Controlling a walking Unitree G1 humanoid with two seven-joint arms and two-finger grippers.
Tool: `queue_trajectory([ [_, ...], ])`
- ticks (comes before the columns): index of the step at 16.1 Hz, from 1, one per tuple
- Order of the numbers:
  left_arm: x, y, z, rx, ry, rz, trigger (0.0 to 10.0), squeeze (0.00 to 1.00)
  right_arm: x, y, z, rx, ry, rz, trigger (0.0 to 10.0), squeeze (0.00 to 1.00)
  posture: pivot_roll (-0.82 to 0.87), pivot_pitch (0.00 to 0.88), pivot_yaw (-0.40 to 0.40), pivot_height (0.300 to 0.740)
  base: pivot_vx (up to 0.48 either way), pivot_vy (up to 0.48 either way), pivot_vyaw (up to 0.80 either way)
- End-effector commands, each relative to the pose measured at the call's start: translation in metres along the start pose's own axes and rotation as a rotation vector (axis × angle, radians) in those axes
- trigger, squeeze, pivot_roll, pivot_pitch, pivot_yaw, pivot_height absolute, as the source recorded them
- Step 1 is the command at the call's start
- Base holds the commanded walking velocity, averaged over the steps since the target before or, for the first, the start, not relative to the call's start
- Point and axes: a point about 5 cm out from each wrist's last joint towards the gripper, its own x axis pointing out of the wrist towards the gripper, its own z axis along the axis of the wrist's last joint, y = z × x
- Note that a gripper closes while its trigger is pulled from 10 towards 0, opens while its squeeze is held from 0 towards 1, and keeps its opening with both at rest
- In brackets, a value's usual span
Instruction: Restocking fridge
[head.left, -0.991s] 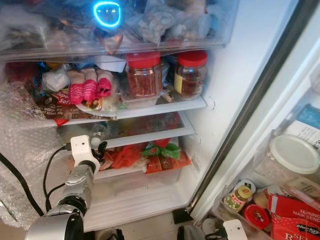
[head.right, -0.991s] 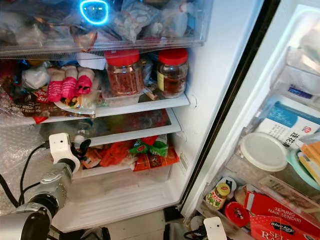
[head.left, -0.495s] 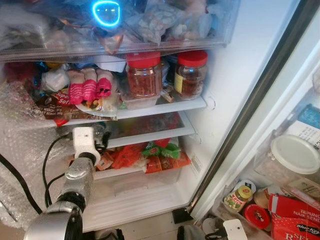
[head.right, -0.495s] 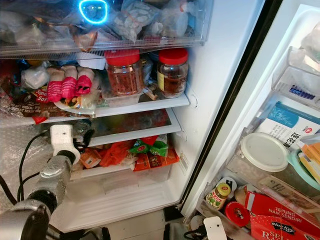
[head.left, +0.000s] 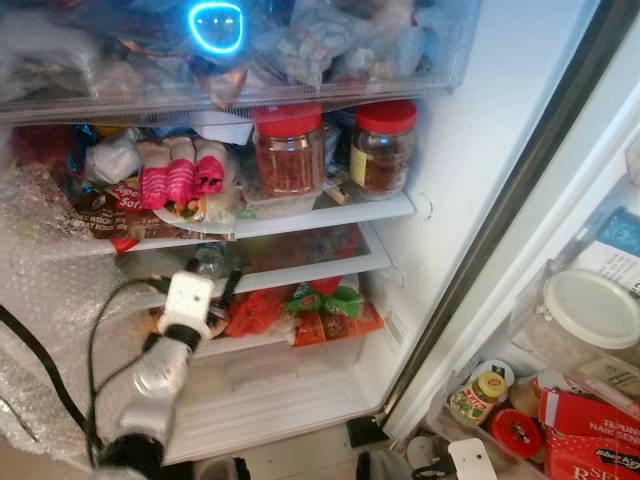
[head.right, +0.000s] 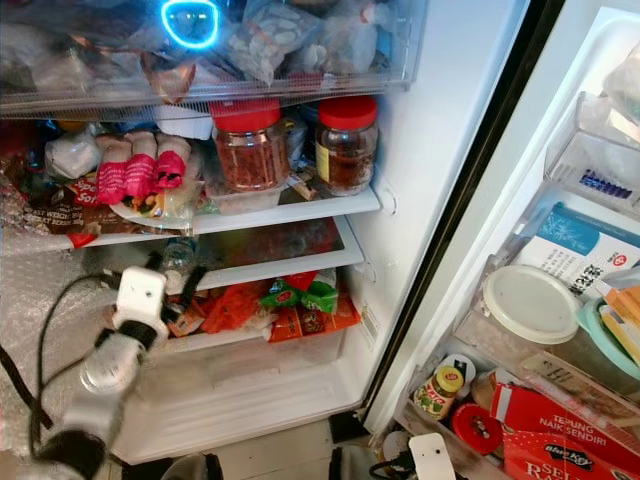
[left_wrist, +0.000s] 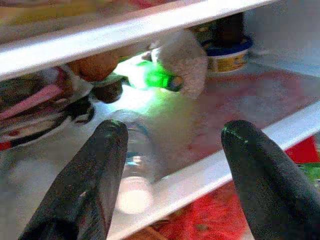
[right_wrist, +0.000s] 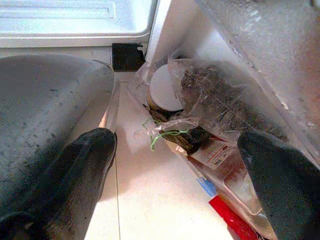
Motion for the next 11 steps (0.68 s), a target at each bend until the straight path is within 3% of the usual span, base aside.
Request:
queue_trajectory([
  [1,-0.001,-0.003,0.003,0.005,-0.007,0.007,10.0,0.0,-0.001,0.011,-0.01,-0.005,0.045,0.041,10.0,0.0,-0.12,0.0,-0.018,0.634,0.0,0.0,0.0],
  [4,-0.013,-0.008,0.001,-0.071,0.023,0.069,10.0,0.0,-0.001,0.012,-0.011,-0.006,0.047,0.041,10.0,0.0,-0.11,0.0,-0.015,0.634,0.0,0.0,0.0],
  [9,-0.014,-0.009,0.002,-0.075,0.043,0.056,10.0,0.0,-0.001,0.014,-0.01,-0.006,0.041,0.043,10.0,0.0,-0.11,0.0,-0.006,0.634,0.0,0.0,0.0],
  [11,-0.015,-0.009,0.002,-0.079,0.052,0.053,10.0,0.0,-0.001,0.015,-0.01,-0.004,0.039,0.042,10.0,0.0,-0.11,0.0,-0.003,0.634,-0.246,0.0,0.0],
])
